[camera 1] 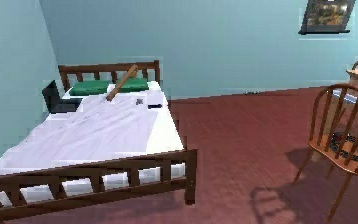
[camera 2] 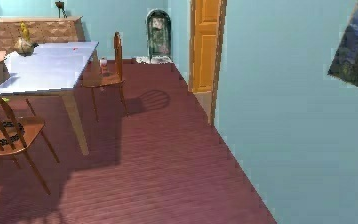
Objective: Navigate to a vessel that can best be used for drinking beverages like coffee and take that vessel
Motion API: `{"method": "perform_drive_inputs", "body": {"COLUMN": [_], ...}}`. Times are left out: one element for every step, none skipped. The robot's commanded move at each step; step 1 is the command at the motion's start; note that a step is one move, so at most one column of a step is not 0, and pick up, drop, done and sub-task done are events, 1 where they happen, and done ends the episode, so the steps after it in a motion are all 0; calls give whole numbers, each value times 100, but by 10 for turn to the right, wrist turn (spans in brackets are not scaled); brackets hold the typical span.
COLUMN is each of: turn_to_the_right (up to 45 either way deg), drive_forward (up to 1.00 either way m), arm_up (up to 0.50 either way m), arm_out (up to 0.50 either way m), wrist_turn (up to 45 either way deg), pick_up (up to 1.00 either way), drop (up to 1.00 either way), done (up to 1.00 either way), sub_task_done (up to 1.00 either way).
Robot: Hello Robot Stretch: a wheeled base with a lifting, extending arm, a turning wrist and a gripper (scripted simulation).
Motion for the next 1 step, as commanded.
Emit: {"method": "perform_drive_inputs", "body": {"turn_to_the_right": [0], "drive_forward": [20], "arm_up": [0], "arm_out": [0], "wrist_turn": [0], "pick_up": [0], "drop": [0], "done": [0], "sub_task_done": [0]}}
